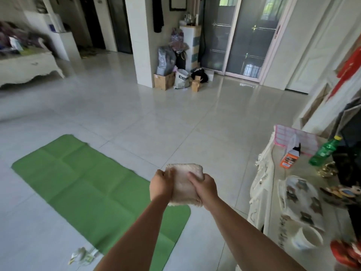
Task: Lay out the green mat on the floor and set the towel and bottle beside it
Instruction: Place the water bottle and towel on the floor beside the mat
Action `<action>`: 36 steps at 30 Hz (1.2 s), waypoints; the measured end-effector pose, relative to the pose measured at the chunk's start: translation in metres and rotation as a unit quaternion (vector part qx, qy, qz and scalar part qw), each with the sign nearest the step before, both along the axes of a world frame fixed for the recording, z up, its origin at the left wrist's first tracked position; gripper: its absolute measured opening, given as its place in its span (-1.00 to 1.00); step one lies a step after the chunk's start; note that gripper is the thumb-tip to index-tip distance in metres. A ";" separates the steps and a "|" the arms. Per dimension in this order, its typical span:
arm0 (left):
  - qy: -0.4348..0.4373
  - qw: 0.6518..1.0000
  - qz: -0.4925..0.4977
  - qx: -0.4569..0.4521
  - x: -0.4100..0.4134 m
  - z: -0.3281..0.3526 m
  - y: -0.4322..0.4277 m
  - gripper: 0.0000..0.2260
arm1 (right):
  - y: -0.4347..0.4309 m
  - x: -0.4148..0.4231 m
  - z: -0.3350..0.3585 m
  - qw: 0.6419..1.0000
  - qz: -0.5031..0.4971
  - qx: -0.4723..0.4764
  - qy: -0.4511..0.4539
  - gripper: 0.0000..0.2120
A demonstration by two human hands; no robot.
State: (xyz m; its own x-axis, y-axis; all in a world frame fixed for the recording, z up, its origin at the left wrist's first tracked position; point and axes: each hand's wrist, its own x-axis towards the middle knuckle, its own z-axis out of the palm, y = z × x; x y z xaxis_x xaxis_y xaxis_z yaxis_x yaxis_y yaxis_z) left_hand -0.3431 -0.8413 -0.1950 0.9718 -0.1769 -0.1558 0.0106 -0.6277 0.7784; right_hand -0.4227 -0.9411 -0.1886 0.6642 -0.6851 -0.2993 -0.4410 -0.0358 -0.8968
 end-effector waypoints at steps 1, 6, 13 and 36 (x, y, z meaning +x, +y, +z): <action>-0.011 1.000 0.014 0.008 0.005 0.002 0.022 -0.64 | 0.018 0.009 0.002 1.000 0.019 -0.012 0.001 -0.63; -0.027 0.993 0.117 0.015 0.019 0.005 0.146 -0.67 | 0.126 0.048 0.002 0.994 0.101 -0.043 0.012 -0.55; -0.012 0.968 0.249 -0.015 0.010 -0.005 0.318 -0.65 | 0.289 0.078 -0.014 0.976 0.210 -0.059 0.012 -0.52; 0.022 0.903 0.429 -0.002 0.178 -0.016 0.663 -0.72 | 0.642 0.305 -0.046 0.924 0.379 -0.058 0.004 -0.53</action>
